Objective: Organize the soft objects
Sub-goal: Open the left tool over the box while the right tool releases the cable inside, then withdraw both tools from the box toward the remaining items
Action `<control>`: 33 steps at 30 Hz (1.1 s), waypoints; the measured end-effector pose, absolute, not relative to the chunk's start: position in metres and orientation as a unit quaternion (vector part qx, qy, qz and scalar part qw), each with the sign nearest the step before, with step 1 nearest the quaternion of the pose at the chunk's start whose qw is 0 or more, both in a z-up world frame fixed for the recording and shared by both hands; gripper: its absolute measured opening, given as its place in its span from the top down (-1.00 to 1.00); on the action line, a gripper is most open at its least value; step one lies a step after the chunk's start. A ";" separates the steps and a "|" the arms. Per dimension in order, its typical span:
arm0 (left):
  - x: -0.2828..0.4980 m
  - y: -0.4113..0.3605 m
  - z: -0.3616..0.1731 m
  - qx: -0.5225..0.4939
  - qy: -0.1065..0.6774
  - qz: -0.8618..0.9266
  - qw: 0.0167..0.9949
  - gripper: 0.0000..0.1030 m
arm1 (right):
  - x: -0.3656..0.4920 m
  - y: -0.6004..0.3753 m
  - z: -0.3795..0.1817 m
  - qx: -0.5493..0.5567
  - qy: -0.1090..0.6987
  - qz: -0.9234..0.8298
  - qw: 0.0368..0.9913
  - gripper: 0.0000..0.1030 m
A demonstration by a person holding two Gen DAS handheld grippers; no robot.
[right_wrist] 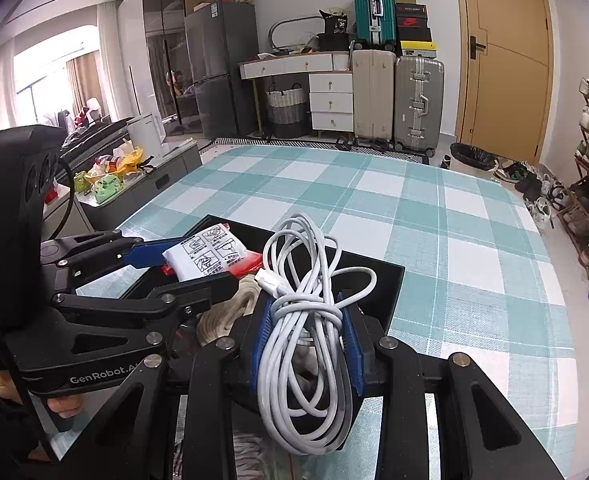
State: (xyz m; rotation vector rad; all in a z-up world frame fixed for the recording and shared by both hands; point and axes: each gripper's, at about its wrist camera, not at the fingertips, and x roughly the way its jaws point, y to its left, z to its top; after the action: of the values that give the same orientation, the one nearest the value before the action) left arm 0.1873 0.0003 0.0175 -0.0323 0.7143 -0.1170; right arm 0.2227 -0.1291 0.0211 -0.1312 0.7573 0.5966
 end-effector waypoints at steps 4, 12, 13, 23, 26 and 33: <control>0.187 0.001 0.018 -0.019 0.349 -0.064 0.935 -0.13 | 0.226 -0.133 0.019 -0.046 0.363 0.296 0.882 0.29; 0.176 -0.002 0.030 -0.009 0.330 -0.055 0.942 -0.82 | 0.206 -0.148 0.035 -0.052 0.324 0.281 0.902 -0.58; 0.173 -0.001 0.032 -0.007 0.324 -0.049 0.945 -0.89 | 0.203 -0.151 0.037 -0.050 0.321 0.281 0.903 -0.62; 0.145 0.005 0.040 -0.015 0.312 -0.036 0.949 -1.00 | 0.165 -0.177 0.050 -0.040 0.306 0.268 0.912 -0.99; 0.133 0.008 0.042 -0.018 0.308 -0.029 0.951 -1.00 | 0.155 -0.183 0.052 -0.033 0.305 0.268 0.913 -0.99; 0.112 0.012 0.045 -0.020 0.302 -0.016 0.953 -1.00 | 0.139 -0.190 0.049 -0.025 0.306 0.269 0.913 -0.99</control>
State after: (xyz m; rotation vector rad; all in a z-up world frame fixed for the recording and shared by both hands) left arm 0.1115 0.0124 0.0453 -0.0410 0.6126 -0.0323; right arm 0.1391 -0.1897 0.0488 -0.0517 0.6294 0.5538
